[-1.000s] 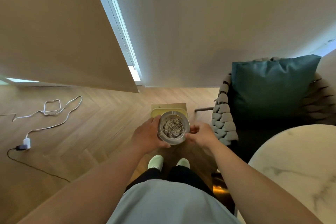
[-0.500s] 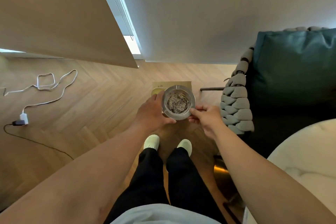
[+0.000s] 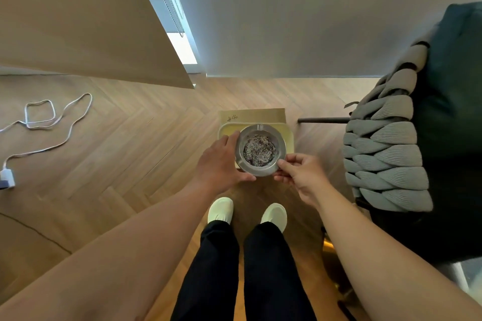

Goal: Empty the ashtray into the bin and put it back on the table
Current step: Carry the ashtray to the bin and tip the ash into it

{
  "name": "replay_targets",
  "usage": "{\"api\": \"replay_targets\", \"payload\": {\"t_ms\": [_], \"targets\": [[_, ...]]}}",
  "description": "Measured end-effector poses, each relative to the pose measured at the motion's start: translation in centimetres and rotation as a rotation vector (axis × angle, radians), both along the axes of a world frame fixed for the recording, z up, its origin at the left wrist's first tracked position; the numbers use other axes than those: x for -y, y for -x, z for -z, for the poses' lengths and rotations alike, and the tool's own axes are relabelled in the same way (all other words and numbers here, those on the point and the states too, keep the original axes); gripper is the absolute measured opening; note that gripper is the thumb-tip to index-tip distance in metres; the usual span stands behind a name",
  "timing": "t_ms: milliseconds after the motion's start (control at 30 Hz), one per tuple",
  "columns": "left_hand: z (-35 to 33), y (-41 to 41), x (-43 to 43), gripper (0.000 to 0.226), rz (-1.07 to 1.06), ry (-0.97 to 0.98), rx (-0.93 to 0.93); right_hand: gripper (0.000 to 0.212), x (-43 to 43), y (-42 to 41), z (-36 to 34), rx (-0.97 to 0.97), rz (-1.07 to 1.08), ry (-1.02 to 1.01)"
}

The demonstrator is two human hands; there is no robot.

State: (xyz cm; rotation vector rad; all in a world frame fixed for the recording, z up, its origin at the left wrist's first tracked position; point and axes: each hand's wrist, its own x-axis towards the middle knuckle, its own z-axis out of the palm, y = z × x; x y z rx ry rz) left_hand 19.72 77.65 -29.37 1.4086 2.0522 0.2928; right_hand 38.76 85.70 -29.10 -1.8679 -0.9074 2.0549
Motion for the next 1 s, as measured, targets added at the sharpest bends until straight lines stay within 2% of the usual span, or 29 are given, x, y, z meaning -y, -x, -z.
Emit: {"api": "replay_targets", "payload": {"t_ms": [200, 533, 767, 1000], "targets": [[4.7, 0.2, -0.7, 0.108, 0.019, 0.040, 0.035, 0.017, -0.5, 0.2, 4.6, 0.032, -0.019, -0.003], [12.0, 2.1, -3.4, 0.112, 0.162, -0.010, -0.084, 0.004, -2.6, 1.1, 12.2, 0.038, -0.014, -0.047], [15.3, 3.5, -4.1, 0.140, 0.345, 0.081, -0.163, 0.004, -3.3, 0.5, 15.6, 0.075, -0.023, -0.075], [16.7, 4.9, -3.3, 0.154, 0.378, 0.115, -0.256, 0.005, -3.8, -0.3, 16.5, 0.070, -0.046, -0.087]]}}
